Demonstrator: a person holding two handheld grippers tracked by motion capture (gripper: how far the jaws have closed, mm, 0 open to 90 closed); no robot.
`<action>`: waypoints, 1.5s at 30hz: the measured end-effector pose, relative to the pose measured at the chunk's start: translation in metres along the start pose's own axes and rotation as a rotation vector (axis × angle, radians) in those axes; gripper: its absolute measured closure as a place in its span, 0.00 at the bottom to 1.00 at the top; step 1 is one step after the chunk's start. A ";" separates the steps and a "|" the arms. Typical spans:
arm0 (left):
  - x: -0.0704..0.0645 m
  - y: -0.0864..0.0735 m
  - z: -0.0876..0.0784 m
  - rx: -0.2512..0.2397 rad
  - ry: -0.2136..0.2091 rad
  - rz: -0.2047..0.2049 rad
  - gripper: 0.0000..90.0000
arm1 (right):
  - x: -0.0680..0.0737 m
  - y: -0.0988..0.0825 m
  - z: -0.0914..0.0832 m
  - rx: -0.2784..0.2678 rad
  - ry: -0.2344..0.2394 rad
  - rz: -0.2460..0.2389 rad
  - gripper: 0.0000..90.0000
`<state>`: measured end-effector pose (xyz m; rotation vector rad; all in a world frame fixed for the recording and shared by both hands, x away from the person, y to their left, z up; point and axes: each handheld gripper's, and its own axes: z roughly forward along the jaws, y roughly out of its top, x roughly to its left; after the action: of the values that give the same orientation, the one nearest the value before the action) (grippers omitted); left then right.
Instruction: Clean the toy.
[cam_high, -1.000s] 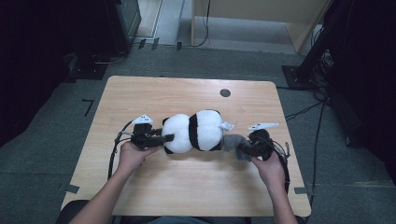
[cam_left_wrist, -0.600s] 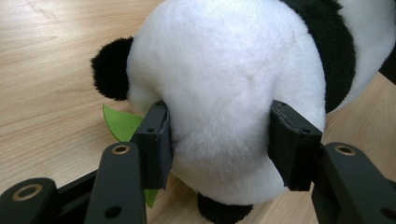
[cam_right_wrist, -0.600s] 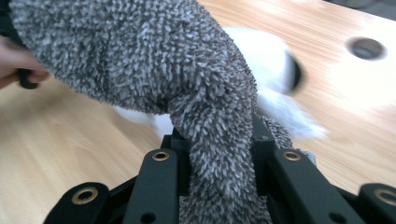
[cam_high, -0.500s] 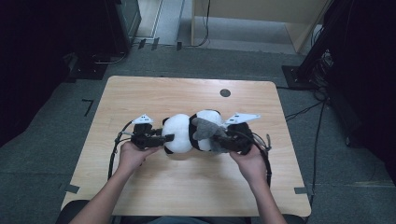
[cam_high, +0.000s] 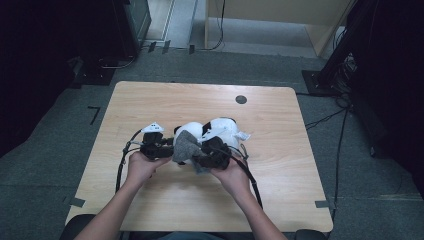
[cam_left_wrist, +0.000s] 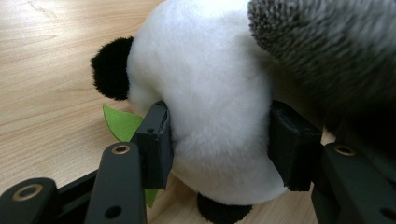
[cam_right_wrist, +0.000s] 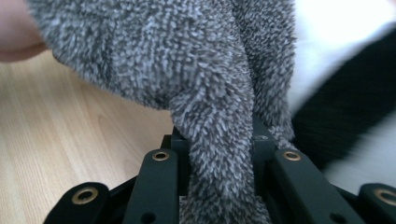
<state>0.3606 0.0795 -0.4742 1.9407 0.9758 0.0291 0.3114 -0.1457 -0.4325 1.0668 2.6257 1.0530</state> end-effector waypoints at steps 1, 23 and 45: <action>0.000 0.000 0.000 0.001 0.002 0.002 0.52 | 0.003 0.000 0.005 0.005 0.003 -0.008 0.80; 0.000 0.000 0.000 -0.001 -0.001 -0.003 0.52 | 0.019 -0.015 0.057 0.212 0.096 -0.022 0.80; 0.000 0.000 0.000 0.005 0.002 0.008 0.52 | -0.030 -0.050 0.001 0.147 -0.026 0.061 0.80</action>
<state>0.3607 0.0793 -0.4737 1.9494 0.9701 0.0336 0.3054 -0.1901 -0.4697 1.1887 2.7014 0.8615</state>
